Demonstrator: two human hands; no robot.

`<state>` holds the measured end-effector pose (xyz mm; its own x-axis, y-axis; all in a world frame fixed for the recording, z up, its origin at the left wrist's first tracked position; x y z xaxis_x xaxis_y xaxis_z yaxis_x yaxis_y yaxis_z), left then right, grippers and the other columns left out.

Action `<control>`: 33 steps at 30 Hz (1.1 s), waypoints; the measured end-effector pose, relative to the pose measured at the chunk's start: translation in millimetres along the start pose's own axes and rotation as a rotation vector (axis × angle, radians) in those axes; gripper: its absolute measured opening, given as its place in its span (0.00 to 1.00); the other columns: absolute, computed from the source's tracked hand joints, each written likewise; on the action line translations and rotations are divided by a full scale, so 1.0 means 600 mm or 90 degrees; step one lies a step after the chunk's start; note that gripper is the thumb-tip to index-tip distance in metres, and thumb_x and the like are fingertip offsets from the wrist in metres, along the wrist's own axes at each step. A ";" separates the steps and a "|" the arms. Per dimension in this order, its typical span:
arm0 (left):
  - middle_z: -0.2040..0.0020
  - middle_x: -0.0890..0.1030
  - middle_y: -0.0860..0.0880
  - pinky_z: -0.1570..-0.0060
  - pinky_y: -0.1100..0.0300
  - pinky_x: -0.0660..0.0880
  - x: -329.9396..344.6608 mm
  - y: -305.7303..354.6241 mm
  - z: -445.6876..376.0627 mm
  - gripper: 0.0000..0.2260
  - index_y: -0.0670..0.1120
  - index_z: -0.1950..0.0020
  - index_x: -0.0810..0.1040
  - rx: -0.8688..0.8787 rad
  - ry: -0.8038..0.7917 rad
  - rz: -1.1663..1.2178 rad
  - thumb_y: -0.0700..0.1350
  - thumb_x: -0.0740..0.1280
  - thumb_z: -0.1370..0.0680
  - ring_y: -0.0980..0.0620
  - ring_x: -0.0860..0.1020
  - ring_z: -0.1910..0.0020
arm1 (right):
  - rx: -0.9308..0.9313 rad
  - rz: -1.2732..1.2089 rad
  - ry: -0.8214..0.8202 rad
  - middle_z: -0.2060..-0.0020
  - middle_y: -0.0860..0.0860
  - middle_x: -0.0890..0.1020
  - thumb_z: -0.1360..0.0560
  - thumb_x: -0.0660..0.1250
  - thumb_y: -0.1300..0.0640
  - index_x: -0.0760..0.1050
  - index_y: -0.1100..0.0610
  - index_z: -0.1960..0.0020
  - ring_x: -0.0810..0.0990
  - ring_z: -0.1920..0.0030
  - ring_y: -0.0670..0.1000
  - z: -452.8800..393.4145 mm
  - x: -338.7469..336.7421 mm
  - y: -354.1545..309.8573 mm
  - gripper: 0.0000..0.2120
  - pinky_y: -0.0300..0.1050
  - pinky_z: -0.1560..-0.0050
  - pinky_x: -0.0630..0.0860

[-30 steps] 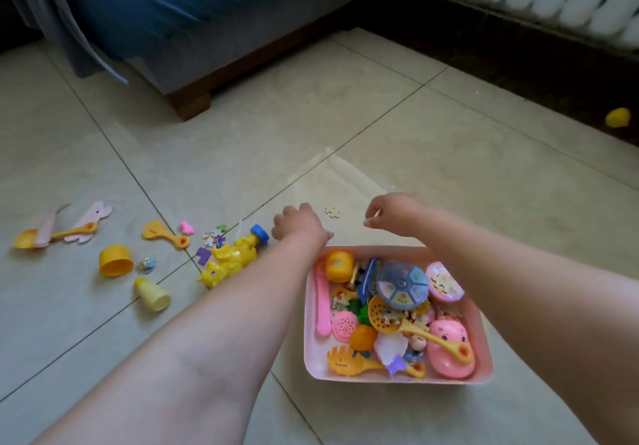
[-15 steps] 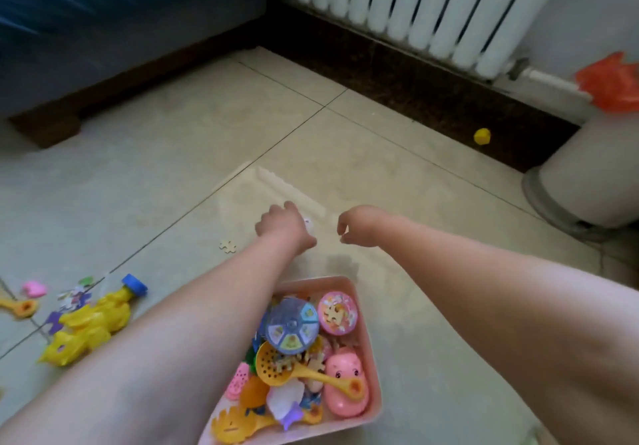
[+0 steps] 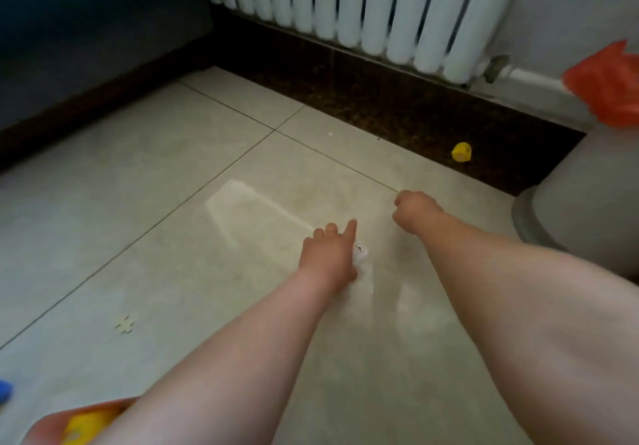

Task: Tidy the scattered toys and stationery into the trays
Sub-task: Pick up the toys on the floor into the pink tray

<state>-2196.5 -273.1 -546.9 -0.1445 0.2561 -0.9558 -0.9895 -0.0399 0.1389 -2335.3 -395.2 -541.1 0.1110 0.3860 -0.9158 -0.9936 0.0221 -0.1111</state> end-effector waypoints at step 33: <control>0.40 0.72 0.45 0.44 0.53 0.74 -0.004 0.047 -0.187 0.37 0.51 0.28 0.66 -0.059 -0.067 0.028 0.49 0.77 0.34 0.43 0.76 0.42 | 0.028 -0.022 0.374 0.41 0.58 0.71 0.26 0.62 0.62 0.81 0.53 0.49 0.66 0.40 0.62 -0.265 -0.054 0.185 0.11 0.54 0.38 0.64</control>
<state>-2223.6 -383.0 -569.7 -0.1919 0.3514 -0.9163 -0.9784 -0.1413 0.1507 -2445.9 -551.8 -585.3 0.1245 -0.1915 -0.9736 -0.9878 0.0687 -0.1399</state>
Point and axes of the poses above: each hand's wrist, its own z-axis away from the middle knuckle, its own x-axis out of the palm, y = z × x, the point moved 3 cm from there along -z, towards the middle knuckle
